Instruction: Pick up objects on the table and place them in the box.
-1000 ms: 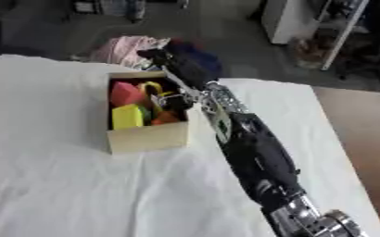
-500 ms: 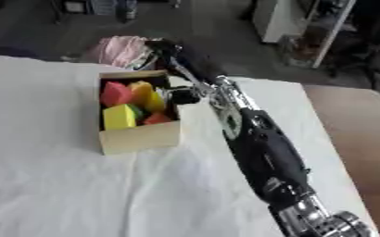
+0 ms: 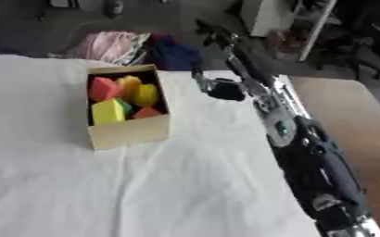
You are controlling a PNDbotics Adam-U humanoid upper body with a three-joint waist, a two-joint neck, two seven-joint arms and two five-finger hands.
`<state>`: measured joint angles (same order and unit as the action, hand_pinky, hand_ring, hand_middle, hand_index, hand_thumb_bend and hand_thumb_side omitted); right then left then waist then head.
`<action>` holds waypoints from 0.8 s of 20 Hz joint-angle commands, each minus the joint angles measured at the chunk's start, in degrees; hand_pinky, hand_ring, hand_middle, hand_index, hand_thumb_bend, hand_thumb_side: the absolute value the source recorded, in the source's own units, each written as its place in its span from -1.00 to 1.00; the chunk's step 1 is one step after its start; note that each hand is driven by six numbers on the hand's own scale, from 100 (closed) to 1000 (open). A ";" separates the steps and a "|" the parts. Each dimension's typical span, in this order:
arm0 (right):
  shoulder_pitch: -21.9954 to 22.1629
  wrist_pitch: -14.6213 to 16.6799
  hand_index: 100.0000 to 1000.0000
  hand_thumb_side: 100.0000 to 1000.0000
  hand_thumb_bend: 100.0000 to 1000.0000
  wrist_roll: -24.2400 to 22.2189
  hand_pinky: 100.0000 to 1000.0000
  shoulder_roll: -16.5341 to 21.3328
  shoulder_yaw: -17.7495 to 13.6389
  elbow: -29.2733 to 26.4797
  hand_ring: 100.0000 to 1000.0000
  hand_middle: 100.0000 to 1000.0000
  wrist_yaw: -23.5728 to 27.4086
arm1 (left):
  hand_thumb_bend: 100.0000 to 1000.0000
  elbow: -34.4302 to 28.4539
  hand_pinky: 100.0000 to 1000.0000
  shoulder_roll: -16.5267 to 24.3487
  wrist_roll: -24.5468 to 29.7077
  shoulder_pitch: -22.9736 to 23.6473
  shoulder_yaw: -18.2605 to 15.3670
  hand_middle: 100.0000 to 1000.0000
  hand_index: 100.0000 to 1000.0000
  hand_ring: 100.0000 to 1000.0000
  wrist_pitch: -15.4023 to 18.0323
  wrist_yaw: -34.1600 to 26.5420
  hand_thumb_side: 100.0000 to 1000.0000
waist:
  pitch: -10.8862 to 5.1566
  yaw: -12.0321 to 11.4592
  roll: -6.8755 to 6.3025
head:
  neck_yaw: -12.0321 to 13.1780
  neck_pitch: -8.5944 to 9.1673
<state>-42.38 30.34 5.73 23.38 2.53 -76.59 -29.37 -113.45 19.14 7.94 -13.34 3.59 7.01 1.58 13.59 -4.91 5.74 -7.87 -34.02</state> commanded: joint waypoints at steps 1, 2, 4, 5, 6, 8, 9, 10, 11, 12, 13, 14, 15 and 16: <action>2.63 -5.44 1.00 -0.18 -1.00 -6.15 0.41 4.14 -0.96 -10.18 0.29 0.50 19.44 | -1.00 -1.14 0.51 0.54 -0.42 0.19 -0.77 0.34 0.66 0.40 -0.16 0.22 0.17 | -2.17 1.01 -0.89 | 1.45 -1.02; 4.44 -7.29 1.00 -0.18 -1.00 -8.19 0.40 4.16 -1.79 -12.92 0.27 0.48 23.93 | -1.00 -1.13 0.51 0.48 -0.50 0.41 -0.84 0.34 0.66 0.40 -0.24 0.28 0.18 | -2.25 1.66 -0.97 | 1.99 -1.24; 8.17 -10.71 1.00 -0.18 -1.00 -10.97 0.39 3.23 -3.69 -17.96 0.26 0.47 30.42 | -1.00 -1.00 0.51 0.32 -0.62 0.95 -0.93 0.34 0.66 0.40 -0.37 0.47 0.18 | -2.44 2.85 -1.13 | 3.00 -1.94; 9.95 -12.11 1.00 -0.18 -1.00 -11.84 0.38 2.58 -4.52 -20.07 0.26 0.46 32.48 | -1.00 -0.91 0.51 0.23 -0.70 1.21 -0.97 0.34 0.66 0.40 -0.41 0.56 0.19 | -2.55 3.32 -1.20 | 3.41 -2.27; 11.75 -13.26 1.00 -0.18 -1.00 -12.45 0.38 1.85 -5.19 -21.90 0.25 0.45 33.98 | -1.00 -0.82 0.51 0.15 -0.78 1.47 -1.02 0.34 0.66 0.40 -0.43 0.66 0.19 | -2.64 3.74 -1.28 | 3.81 -2.60; 15.08 -14.91 1.00 -0.18 -1.00 -13.23 0.37 0.60 -6.10 -24.74 0.23 0.42 35.81 | -1.00 -0.65 0.51 0.02 -0.94 1.95 -1.09 0.34 0.66 0.40 -0.44 0.83 0.19 | -2.82 4.45 -1.44 | 4.68 -3.28; 16.95 -15.41 1.00 -0.18 -1.00 -13.59 0.36 0.03 -6.35 -25.88 0.22 0.41 36.33 | -1.00 -0.55 0.51 -0.05 -1.06 2.19 -1.13 0.34 0.66 0.40 -0.44 0.92 0.20 | -2.89 4.82 -1.54 | 5.26 -3.72; 18.69 -15.75 1.00 -0.18 -1.00 -13.82 0.36 -0.44 -6.64 -26.89 0.21 0.40 36.58 | -1.00 -0.47 0.51 -0.10 -1.16 2.42 -1.14 0.34 0.66 0.40 -0.42 1.00 0.20 | -2.92 5.14 -1.64 | 5.78 -4.07; 20.46 -15.93 1.00 -0.17 -1.00 -13.84 0.35 -1.04 -6.89 -27.83 0.19 0.38 36.70 | -1.00 -0.39 0.51 -0.19 -1.25 2.64 -1.15 0.34 0.65 0.40 -0.41 1.09 0.20 | -2.92 5.43 -1.78 | 6.24 -4.36; 21.91 -16.04 1.00 -0.16 -1.00 -13.81 0.34 -1.59 -7.01 -28.67 0.18 0.36 36.89 | -1.00 -0.30 0.50 -0.29 -1.35 2.85 -1.16 0.34 0.65 0.40 -0.40 1.18 0.21 | -2.90 5.67 -1.91 | 6.64 -4.57; 23.64 -15.99 1.00 -0.14 -1.00 -13.84 0.33 -2.29 -7.08 -29.53 0.17 0.35 37.07 | -1.00 -0.23 0.50 -0.41 -1.46 3.12 -1.18 0.34 0.65 0.40 -0.39 1.28 0.21 | -2.87 5.97 -2.11 | 7.16 -4.84; 25.01 -15.96 1.00 -0.13 -1.00 -13.88 0.33 -2.90 -7.15 -30.32 0.16 0.34 37.18 | -1.00 -0.19 0.50 -0.48 -1.54 3.35 -1.18 0.34 0.65 0.40 -0.36 1.39 0.21 | -2.86 6.23 -2.27 | 7.52 -5.07; 26.40 -15.95 1.00 -0.12 -1.00 -13.84 0.32 -3.68 -7.23 -30.97 0.16 0.32 37.27 | -1.00 -0.16 0.50 -0.57 -1.63 3.61 -1.21 0.33 0.65 0.40 -0.33 1.49 0.21 | -2.86 6.62 -2.47 | 7.87 -5.42; 27.68 -15.91 1.00 -0.12 -1.00 -13.89 0.32 -4.48 -7.24 -31.58 0.15 0.30 37.19 | -1.00 -0.10 0.50 -0.72 -1.76 3.91 -1.25 0.33 0.65 0.40 -0.32 1.60 0.22 | -2.89 6.95 -2.62 | 8.24 -5.76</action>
